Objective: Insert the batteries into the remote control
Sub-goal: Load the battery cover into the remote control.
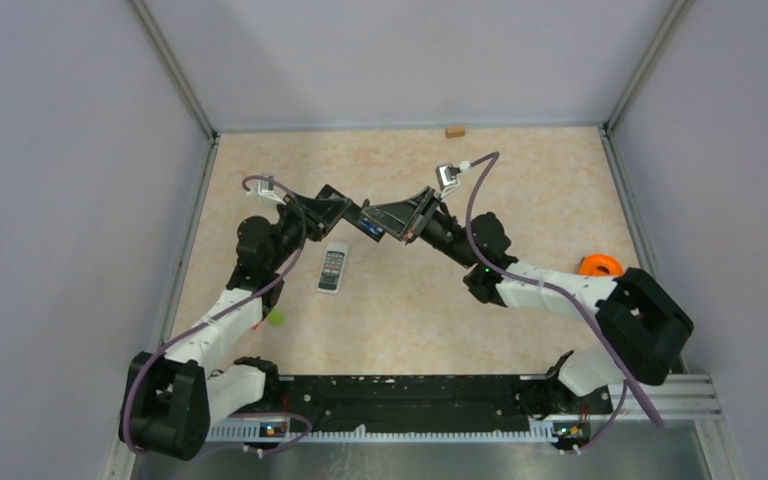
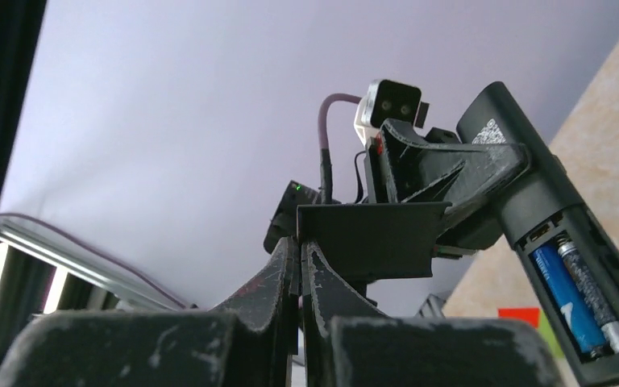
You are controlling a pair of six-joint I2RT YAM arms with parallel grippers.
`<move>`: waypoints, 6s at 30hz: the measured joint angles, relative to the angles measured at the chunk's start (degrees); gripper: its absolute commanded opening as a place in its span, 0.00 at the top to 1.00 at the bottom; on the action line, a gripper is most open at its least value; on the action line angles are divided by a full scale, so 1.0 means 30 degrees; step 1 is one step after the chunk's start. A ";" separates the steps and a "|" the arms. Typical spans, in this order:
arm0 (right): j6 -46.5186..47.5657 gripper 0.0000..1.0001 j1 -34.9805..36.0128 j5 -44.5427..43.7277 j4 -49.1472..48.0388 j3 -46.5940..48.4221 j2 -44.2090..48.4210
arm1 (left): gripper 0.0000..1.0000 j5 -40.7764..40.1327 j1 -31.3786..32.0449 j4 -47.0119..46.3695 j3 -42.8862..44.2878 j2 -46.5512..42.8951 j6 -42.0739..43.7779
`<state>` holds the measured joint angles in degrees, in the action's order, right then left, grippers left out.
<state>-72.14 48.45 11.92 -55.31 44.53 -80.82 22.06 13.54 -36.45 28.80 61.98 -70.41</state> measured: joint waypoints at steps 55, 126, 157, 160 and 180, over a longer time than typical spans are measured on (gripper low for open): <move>-0.6178 1.00 0.0845 -0.4131 -0.5333 -0.0590 -0.3198 | 1.00 -0.0087 -0.0015 -0.0692 0.0000 -0.1443 -0.1989; -0.7082 0.77 0.1064 -0.6302 0.3410 -0.3475 0.1421 | 1.00 -0.0976 -0.0080 0.0015 0.0007 -0.1319 -0.3432; -0.3111 0.42 0.0474 -0.4714 0.5450 -0.1778 0.1617 | 1.00 -0.0532 -0.0087 0.0685 0.0007 -0.1326 -0.4124; -0.2856 0.50 0.0379 -0.4284 0.5413 -0.1428 0.1005 | 1.00 -0.0291 -0.0087 0.0831 0.0007 -0.1341 -0.4058; -0.3504 0.84 -0.0335 -0.0940 0.3716 -0.0401 -0.1406 | 1.00 0.0350 -0.0627 0.2018 0.0372 -0.1931 -0.3373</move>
<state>-82.65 47.44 9.10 -44.16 43.33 -85.03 23.11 11.66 -30.39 29.91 56.18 -80.53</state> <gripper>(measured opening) 0.227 0.208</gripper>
